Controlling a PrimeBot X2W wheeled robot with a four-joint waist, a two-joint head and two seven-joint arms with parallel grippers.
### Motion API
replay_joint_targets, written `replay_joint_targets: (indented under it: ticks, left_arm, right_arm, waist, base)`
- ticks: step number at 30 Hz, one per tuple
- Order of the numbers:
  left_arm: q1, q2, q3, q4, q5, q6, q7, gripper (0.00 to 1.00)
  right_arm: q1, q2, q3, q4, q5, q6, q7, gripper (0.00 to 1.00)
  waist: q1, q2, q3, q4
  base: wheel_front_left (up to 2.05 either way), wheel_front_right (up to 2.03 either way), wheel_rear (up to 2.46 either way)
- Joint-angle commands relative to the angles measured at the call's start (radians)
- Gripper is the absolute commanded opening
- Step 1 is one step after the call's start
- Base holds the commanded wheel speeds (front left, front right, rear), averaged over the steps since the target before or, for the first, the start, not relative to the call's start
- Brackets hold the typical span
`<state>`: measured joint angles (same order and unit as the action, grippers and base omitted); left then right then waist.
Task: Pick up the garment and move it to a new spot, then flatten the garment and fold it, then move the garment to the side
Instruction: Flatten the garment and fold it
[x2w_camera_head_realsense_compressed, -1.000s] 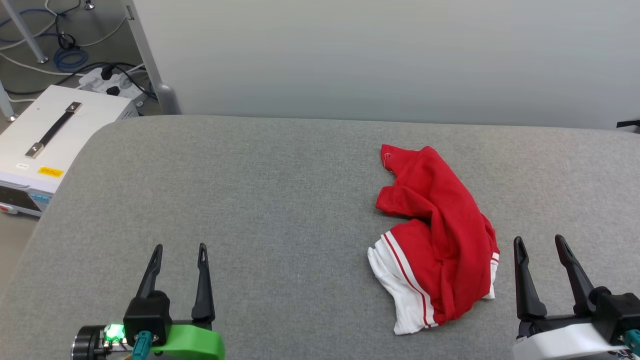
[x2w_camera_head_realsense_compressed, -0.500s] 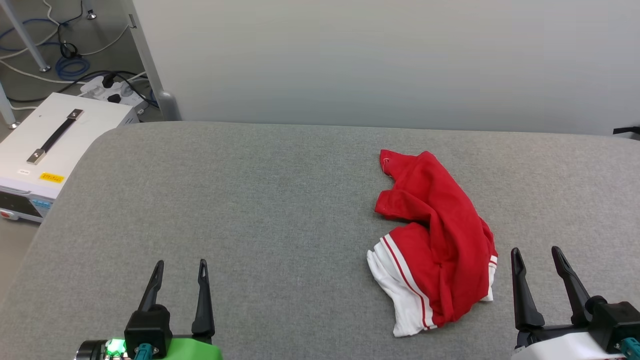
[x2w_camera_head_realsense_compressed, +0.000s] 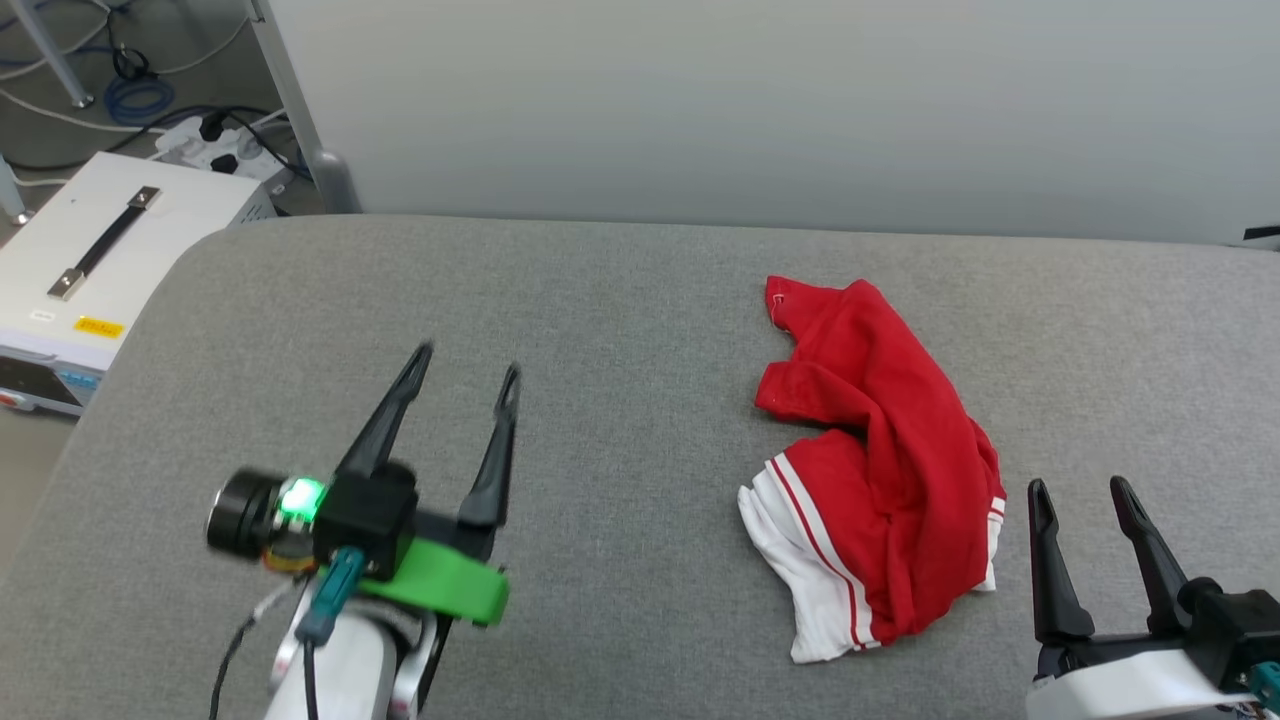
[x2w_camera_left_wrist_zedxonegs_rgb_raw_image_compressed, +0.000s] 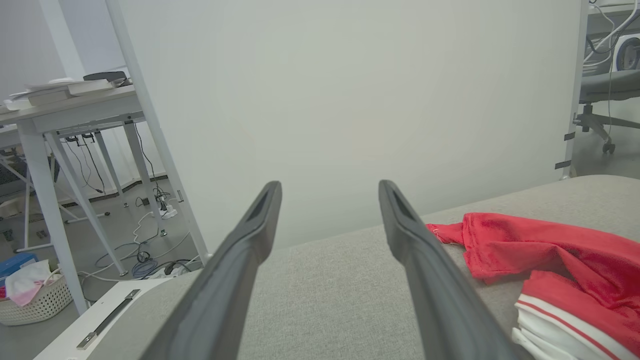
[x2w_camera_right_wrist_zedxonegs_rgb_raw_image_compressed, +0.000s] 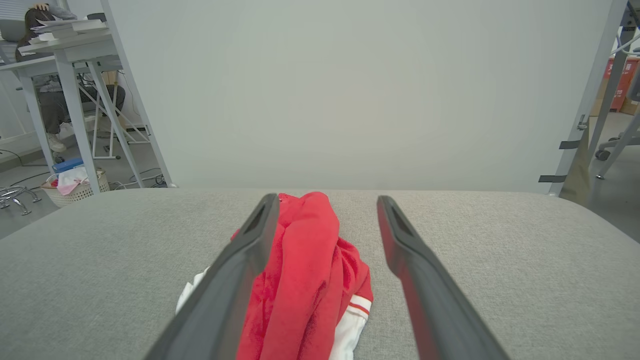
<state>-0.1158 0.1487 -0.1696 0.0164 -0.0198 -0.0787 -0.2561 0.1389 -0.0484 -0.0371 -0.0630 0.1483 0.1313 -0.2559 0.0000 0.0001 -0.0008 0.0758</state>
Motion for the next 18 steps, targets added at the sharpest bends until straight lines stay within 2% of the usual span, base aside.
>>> replay_joint_targets:
  ticks: [1,6,8,13,18]
  left_arm:
    - [-0.056,0.016,-0.021,-0.002,-0.007,-0.020,-0.006,1.00]
    - [-0.207,0.073,-0.135,0.056,-0.064,-0.050,-0.006,1.00]
    - [-0.265,0.106,-0.218,0.092,-0.118,-0.051,0.007,1.00]
    - [-0.416,0.193,-0.446,0.121,-0.276,-0.052,0.133,1.00]
    - [-0.546,0.244,-0.631,0.106,-0.472,-0.052,0.335,1.00]
  right_arm:
    - [-0.025,-0.002,0.001,-0.006,0.000,-0.001,-0.006,1.00]
    - [-0.059,-0.002,0.007,-0.011,-0.003,-0.001,-0.006,1.00]
    - [-0.069,-0.002,0.007,-0.010,-0.002,-0.001,-0.006,1.00]
    - [-0.080,-0.002,0.005,-0.010,0.002,-0.001,-0.006,1.00]
    - [-0.096,-0.002,0.002,-0.012,0.001,-0.001,-0.006,1.00]
  waist:
    - [0.0000,-0.0001,0.023,0.003]
    - [0.0000,-0.0001,0.062,-0.008]
    - [0.0000,-0.0001,0.075,-0.017]
    - [0.0000,-0.0001,0.102,-0.039]
    - [0.0000,-0.0001,0.130,-0.056]
  base:
    - [0.00,0.00,0.00]
    - [0.00,0.00,0.00]
    - [0.00,0.00,0.00]
    - [0.00,0.00,0.00]
    - [0.00,0.00,0.00]
